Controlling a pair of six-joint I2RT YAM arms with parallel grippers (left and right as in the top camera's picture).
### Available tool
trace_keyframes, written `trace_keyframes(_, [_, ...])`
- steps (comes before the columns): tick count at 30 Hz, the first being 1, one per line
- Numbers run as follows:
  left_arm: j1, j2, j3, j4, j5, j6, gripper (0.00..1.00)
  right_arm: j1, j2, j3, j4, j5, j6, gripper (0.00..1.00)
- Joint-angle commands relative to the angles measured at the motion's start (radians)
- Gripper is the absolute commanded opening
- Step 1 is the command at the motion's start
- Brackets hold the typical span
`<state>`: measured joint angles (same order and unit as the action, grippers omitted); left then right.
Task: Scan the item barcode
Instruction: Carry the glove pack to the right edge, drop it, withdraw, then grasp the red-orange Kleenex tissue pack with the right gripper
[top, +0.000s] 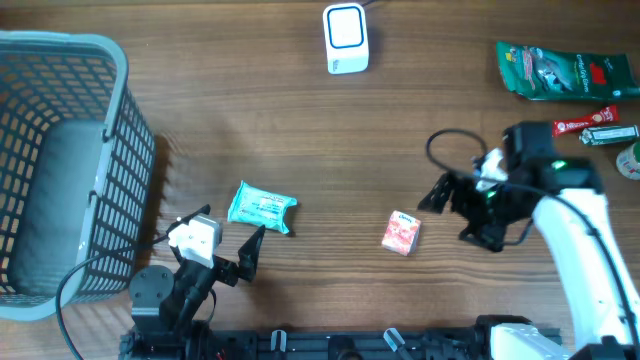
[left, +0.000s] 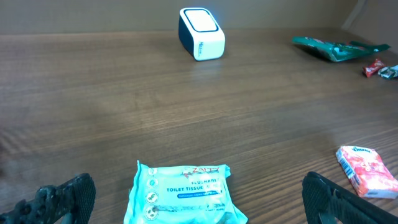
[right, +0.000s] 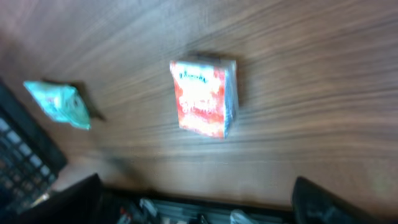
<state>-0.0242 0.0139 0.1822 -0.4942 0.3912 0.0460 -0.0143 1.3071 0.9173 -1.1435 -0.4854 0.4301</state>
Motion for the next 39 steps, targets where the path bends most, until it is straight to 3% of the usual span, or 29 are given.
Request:
trace_keyframes(1, [0.003, -0.006, -0.006, 0.002, 0.012, -0.009, 1.00, 0.048, -0.005, -0.158, 0.208, -0.032, 0.057, 0.86])
trace_keyframes(3, [0.003, -0.006, -0.006, 0.002, 0.012, -0.009, 1.00, 0.071, -0.002, -0.294, 0.389, -0.032, 0.150, 0.72])
trace_keyframes(4, [0.003, -0.006, -0.006, 0.002, 0.012, -0.009, 1.00, 0.072, -0.002, -0.339, 0.448, -0.032, 0.168, 0.71])
trace_keyframes(8, [0.003, -0.006, -0.006, 0.002, 0.012, -0.009, 1.00, 0.072, -0.002, -0.471, 0.634, -0.031, 0.227, 0.68])
trace_keyframes(14, [0.003, -0.006, -0.006, 0.002, 0.012, -0.009, 1.00, 0.073, 0.000, -0.522, 0.721, 0.018, 0.227, 0.68])
trace_keyframes(24, [0.003, -0.006, -0.006, 0.002, 0.012, -0.009, 1.00, 0.073, 0.013, -0.566, 0.824, 0.017, 0.225, 0.05])
trace_keyframes(28, [0.003, -0.006, -0.006, 0.002, 0.012, -0.009, 1.00, 0.073, 0.011, -0.562, 0.924, -0.128, 0.209, 0.04])
trace_keyframes(33, [0.003, -0.006, -0.006, 0.002, 0.012, -0.009, 1.00, 0.073, -0.010, -0.555, 1.310, -0.761, 0.051, 0.05])
trace_keyframes(35, [0.003, -0.006, -0.006, 0.002, 0.012, -0.010, 1.00, 0.073, -0.009, -0.555, 1.447, -0.785, -0.012, 0.04])
trace_keyframes(39, [0.003, -0.006, -0.006, 0.002, 0.012, -0.010, 1.00, 0.073, -0.005, -0.555, 1.564, -0.720, -0.199, 0.04])
